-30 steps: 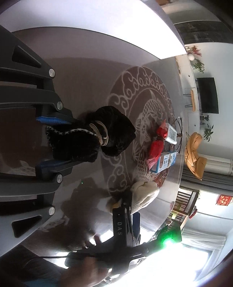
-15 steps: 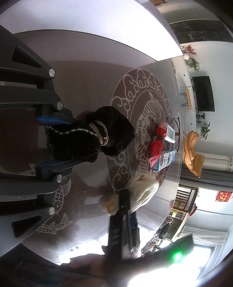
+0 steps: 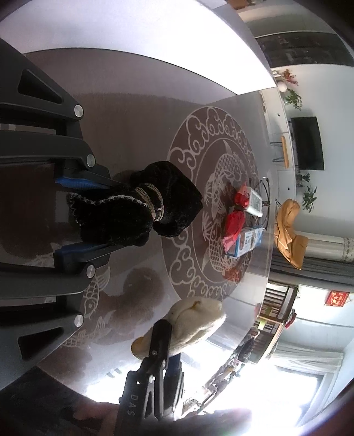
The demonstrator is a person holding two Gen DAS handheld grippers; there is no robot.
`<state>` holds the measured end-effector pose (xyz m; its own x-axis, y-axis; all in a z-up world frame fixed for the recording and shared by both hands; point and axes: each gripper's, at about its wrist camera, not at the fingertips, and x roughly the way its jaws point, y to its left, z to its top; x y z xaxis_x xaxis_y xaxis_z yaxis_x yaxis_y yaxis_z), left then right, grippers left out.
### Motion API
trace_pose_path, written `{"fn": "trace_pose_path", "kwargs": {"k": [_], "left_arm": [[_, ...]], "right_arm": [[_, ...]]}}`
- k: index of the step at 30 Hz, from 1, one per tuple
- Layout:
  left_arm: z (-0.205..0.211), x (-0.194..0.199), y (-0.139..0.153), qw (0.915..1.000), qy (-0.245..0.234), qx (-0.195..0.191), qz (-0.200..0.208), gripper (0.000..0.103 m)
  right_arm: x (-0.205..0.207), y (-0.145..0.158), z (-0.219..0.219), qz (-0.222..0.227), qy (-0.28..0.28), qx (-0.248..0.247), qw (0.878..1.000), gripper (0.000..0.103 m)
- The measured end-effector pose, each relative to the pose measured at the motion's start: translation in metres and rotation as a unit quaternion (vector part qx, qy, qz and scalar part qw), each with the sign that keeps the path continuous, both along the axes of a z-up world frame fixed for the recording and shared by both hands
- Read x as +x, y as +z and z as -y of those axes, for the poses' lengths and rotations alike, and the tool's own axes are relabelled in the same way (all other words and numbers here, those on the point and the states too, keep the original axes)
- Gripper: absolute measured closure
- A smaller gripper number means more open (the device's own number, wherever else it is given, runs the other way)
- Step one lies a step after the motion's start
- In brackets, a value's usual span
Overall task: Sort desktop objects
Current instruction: 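Grasp and lift the cream knit glove with the right gripper while the left gripper holds the black bag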
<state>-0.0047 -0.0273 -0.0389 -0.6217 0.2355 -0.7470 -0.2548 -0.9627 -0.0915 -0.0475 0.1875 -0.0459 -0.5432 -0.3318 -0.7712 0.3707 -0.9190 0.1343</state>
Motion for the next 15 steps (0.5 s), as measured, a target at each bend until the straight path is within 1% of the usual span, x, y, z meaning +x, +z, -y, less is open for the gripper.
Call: {"fn": "trace_pose_path", "kwargs": {"k": [2, 4, 6, 9, 10, 12, 14, 15], "left_arm": [[-0.001, 0.004, 0.007, 1.0, -0.004, 0.002, -0.008, 0.071], [0.0, 0.008, 0.017, 0.9998, -0.008, 0.013, -0.016, 0.071], [0.006, 0.013, 0.032, 0.999, -0.011, 0.036, -0.025, 0.071], [0.024, 0.023, 0.059, 0.9966, -0.007, 0.07, -0.043, 0.071], [0.036, 0.026, 0.072, 0.9949, -0.003, 0.087, -0.051, 0.072], [0.055, 0.033, 0.091, 0.9921, 0.005, 0.108, -0.063, 0.072], [0.088, 0.041, 0.114, 0.9892, 0.024, 0.12, -0.081, 0.071], [0.103, 0.044, 0.122, 0.9883, 0.036, 0.119, -0.088, 0.071]], "right_arm": [[0.003, -0.002, -0.003, 0.0, -0.005, -0.004, 1.0, 0.065], [0.005, -0.004, -0.007, 0.004, -0.011, -0.01, 1.0, 0.065], [0.006, -0.002, -0.007, 0.008, -0.013, -0.016, 1.0, 0.065], [0.007, 0.009, -0.002, 0.003, -0.008, -0.021, 1.0, 0.065], [0.007, 0.014, 0.001, 0.0, -0.004, -0.024, 1.0, 0.065], [0.007, 0.029, 0.013, -0.008, 0.005, -0.033, 0.999, 0.065], [0.005, 0.044, 0.03, -0.014, 0.019, -0.048, 0.999, 0.065], [0.003, 0.056, 0.046, -0.02, 0.034, -0.059, 0.997, 0.065]]}}
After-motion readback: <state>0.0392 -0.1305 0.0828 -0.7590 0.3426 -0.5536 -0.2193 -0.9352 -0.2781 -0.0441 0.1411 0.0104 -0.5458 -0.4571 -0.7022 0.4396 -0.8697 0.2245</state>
